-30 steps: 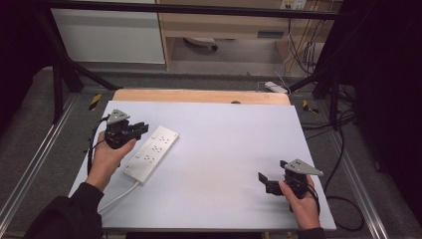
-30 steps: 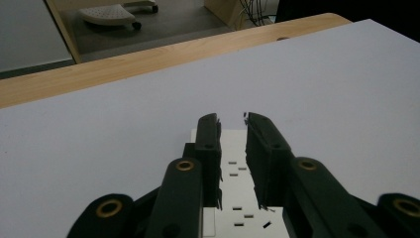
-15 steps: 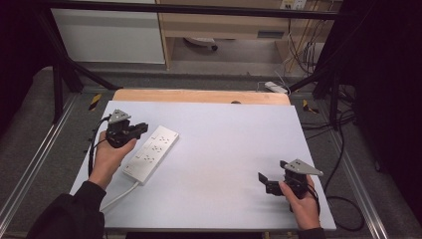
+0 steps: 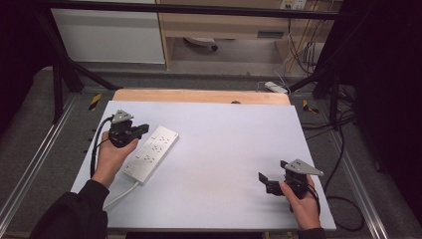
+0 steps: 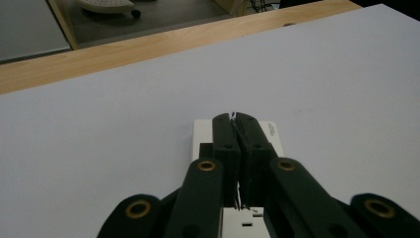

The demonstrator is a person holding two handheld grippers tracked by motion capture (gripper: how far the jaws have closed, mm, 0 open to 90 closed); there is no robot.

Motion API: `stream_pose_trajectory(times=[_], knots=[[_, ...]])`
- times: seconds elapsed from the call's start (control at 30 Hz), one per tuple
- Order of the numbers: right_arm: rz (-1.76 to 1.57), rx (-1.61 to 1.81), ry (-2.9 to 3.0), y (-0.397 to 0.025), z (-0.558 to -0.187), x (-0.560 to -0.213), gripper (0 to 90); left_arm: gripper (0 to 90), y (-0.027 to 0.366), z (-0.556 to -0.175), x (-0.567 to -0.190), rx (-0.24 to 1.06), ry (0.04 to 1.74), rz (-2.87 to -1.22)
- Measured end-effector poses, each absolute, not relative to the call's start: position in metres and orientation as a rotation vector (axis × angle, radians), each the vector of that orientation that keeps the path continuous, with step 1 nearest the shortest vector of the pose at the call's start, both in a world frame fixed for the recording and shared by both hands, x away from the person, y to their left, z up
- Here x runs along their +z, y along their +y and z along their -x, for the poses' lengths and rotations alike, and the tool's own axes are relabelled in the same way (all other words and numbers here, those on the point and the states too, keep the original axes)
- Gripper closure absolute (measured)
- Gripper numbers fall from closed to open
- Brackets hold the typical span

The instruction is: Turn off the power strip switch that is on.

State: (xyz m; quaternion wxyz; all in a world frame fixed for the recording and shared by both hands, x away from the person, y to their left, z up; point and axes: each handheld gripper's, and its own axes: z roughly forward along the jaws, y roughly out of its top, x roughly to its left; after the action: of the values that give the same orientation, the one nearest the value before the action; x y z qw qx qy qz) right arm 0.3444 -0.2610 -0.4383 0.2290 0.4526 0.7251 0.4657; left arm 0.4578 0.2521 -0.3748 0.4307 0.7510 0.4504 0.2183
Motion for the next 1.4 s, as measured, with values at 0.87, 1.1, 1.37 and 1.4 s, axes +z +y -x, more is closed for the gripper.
stream_pose_trajectory(times=[0.87, 1.1, 1.37, 1.4], knots=[[-1.244, 1.278, 1.999, -0.262, -0.344, -0.438, 2.7, 90.0, 0.249, -0.463, -0.387, 0.523, 1.135, -1.923], [-1.243, 1.277, 2.000, -0.262, -0.344, -0.438, 2.6, 90.0, 0.251, -0.463, -0.395, 0.511, 1.154, -1.924], [-1.239, 1.273, 2.000, -0.262, -0.344, -0.438, 2.7, 90.0, 0.252, -0.463, -0.404, 0.502, 1.167, -1.932], [-1.240, 1.274, 1.999, -0.262, -0.344, -0.438, 2.7, 90.0, 0.252, -0.463, -0.404, 0.500, 1.170, -1.932]])
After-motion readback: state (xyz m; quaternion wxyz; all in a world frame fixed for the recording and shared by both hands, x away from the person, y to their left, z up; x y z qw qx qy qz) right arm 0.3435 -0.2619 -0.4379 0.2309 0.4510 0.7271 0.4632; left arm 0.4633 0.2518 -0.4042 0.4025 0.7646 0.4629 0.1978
